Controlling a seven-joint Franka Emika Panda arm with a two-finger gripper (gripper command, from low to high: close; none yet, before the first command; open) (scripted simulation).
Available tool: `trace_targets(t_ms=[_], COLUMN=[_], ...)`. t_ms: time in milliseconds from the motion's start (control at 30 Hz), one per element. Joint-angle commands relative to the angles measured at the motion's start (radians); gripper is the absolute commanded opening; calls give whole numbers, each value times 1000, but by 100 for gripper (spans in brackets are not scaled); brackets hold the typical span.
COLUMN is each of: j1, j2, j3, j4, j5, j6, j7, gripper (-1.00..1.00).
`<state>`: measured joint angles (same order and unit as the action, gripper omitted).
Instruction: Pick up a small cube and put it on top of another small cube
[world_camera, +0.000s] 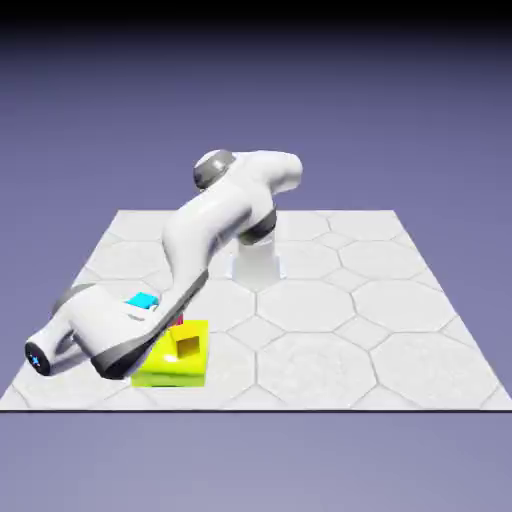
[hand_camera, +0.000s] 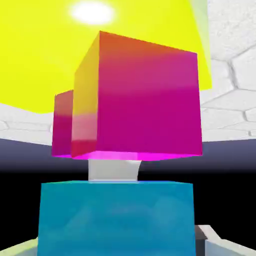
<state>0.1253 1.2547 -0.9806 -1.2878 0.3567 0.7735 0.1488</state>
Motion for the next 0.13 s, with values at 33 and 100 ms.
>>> trace_targets(t_ms=[33,100], j1=[17,0], j2=[-7,0], j3=[-2,0], j4=[-36,1], j5=[-3,-1], j6=[19,0], j7=[-6,-1], gripper=[100,100])
